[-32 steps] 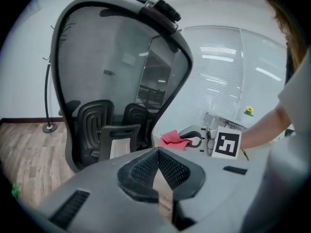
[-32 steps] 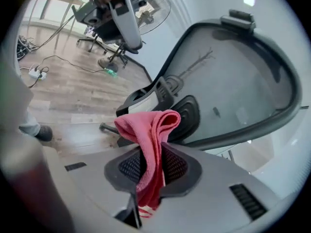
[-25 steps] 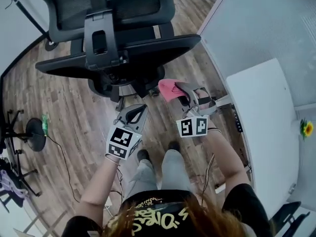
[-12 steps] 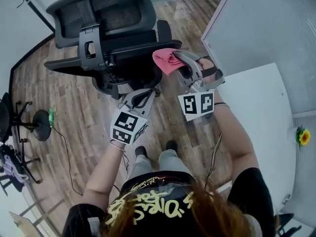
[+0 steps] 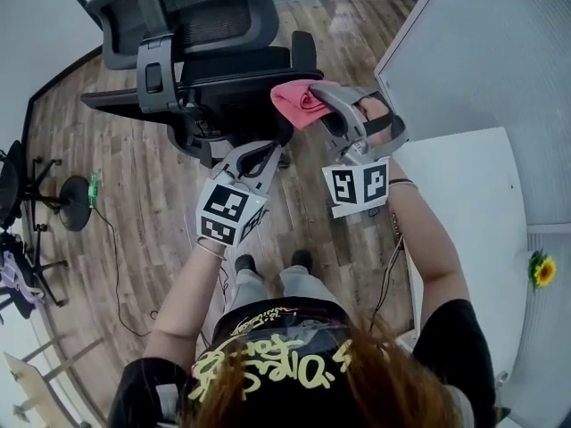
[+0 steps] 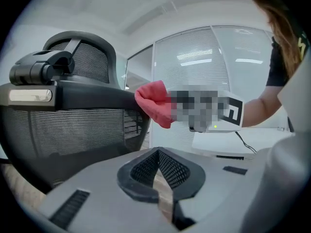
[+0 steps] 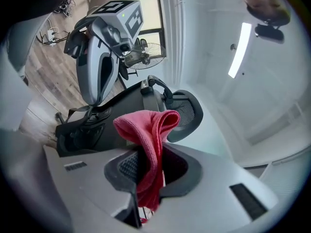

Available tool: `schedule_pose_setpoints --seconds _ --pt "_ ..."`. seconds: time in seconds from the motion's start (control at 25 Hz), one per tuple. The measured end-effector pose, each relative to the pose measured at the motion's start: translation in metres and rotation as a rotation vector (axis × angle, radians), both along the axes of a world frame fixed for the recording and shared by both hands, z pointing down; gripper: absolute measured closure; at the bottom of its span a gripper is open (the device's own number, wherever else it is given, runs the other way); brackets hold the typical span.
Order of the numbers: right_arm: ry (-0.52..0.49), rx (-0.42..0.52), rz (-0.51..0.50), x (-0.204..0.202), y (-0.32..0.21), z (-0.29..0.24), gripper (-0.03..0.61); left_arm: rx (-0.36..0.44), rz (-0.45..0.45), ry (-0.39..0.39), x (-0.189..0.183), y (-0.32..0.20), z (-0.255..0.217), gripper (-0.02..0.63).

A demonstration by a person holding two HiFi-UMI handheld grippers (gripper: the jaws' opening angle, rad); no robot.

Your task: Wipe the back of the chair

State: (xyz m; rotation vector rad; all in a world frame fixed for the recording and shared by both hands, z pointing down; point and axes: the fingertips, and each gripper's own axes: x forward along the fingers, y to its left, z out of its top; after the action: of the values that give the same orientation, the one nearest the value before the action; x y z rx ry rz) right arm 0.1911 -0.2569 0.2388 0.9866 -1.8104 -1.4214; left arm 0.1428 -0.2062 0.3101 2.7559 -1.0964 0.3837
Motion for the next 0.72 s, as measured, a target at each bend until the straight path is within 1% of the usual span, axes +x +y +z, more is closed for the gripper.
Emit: schedule_pose_setpoints --seconds 0.24,0.36,0.44,0.56,0.72 --pt "-0.036 -0.005 -0.012 0.004 -0.009 0.025 0.514 -0.048 -0.027 -0.016 0.006 0.006 0.026 0.621" --pt "-0.050 -0.038 -0.007 0.005 -0.014 0.046 0.514 -0.071 -0.035 -0.031 0.006 0.008 0.039 0.620" --pt "-0.042 -0.065 -0.004 0.006 -0.018 0.063 0.514 -0.078 -0.042 -0.038 0.005 0.008 0.045 0.620" --pt "-0.018 -0.078 -0.017 0.005 -0.022 0.085 0.514 -0.084 -0.062 -0.043 0.003 0.006 0.052 0.621" --pt "-0.017 -0.102 -0.041 0.004 -0.029 0.106 0.514 -0.099 -0.099 -0.038 -0.002 0.000 0.062 0.621"
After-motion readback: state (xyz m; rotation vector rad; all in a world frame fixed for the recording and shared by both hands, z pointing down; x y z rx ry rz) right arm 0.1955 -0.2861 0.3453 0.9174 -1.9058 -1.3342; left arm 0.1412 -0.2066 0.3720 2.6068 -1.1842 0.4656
